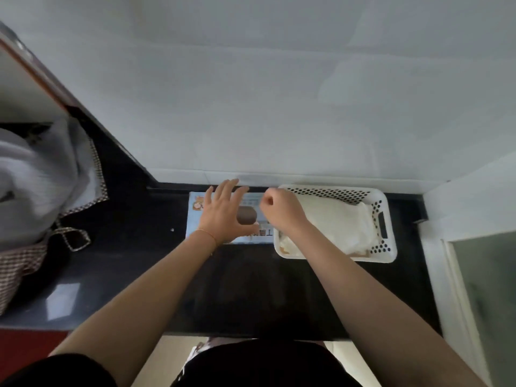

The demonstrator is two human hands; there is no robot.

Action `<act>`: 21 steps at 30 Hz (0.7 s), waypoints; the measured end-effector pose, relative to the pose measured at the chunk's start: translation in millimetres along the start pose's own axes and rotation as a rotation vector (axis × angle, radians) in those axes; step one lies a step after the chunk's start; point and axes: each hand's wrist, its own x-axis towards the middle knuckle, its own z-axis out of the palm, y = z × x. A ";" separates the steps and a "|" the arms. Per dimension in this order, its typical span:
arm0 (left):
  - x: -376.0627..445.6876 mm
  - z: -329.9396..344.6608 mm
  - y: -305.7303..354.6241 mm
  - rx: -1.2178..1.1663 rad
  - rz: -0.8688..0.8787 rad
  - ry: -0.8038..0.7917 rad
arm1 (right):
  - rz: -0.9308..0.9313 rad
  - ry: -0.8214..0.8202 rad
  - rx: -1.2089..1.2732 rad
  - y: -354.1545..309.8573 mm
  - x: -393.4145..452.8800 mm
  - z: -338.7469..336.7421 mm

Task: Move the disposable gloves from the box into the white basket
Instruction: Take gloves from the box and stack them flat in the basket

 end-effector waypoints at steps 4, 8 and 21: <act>-14.8 -14.2 -65.4 0.108 -0.051 -0.197 | 0.218 -0.404 0.335 -52.4 4.4 41.2; -21.1 -12.6 -88.9 0.084 -0.111 -0.304 | 0.445 -0.542 0.303 -74.4 9.9 67.0; -38.0 -5.6 -91.5 0.073 -0.021 -0.199 | 0.768 -0.546 0.923 -85.5 0.9 89.0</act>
